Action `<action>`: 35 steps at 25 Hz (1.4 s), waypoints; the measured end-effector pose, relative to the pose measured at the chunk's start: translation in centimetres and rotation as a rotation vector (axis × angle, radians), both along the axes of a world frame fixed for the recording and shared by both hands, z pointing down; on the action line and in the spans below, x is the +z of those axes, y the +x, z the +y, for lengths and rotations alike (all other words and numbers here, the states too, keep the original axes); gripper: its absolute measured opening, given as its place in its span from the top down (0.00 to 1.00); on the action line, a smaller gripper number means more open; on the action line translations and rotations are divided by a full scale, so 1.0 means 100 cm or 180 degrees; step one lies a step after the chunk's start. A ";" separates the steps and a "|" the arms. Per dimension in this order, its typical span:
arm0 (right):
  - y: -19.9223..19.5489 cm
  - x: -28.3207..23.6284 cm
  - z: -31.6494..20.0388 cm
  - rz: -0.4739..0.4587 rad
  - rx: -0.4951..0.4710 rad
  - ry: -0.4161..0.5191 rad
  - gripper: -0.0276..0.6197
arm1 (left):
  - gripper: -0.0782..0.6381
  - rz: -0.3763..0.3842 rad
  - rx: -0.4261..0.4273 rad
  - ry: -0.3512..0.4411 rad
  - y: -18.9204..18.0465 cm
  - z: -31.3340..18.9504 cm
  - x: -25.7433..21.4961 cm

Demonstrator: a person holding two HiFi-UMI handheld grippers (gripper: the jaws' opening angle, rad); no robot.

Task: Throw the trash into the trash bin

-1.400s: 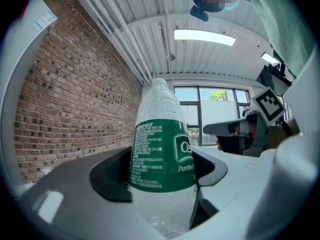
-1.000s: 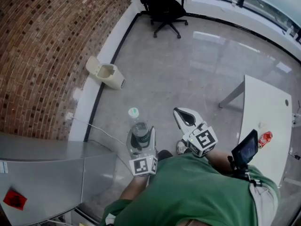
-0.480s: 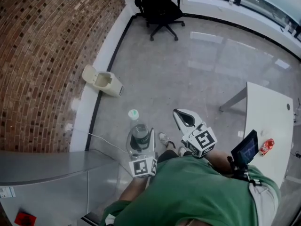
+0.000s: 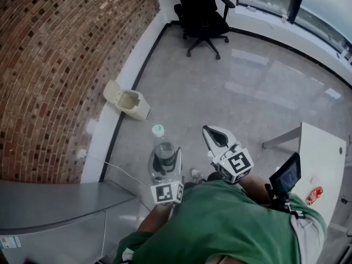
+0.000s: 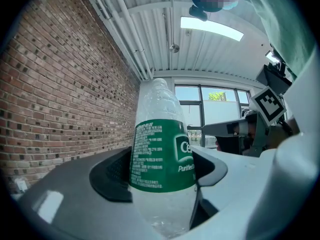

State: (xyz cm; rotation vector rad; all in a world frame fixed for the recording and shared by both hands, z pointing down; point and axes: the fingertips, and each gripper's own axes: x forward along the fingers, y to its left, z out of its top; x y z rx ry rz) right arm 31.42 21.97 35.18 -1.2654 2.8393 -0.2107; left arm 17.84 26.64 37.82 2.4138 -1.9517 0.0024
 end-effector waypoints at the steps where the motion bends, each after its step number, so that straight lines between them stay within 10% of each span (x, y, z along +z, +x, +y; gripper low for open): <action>1: -0.007 0.000 -0.007 0.0006 -0.0014 0.0012 0.95 | 0.43 0.0008 -0.0024 0.0001 -0.007 -0.006 0.001; 16: -0.091 0.003 -0.100 0.0033 -0.0695 0.0018 0.95 | 0.43 0.0058 -0.0732 -0.0128 -0.076 -0.070 0.015; 35: -0.112 -0.006 -0.256 -0.0045 -0.1675 0.0047 0.95 | 0.43 -0.0049 -0.1663 -0.0123 -0.070 -0.198 0.000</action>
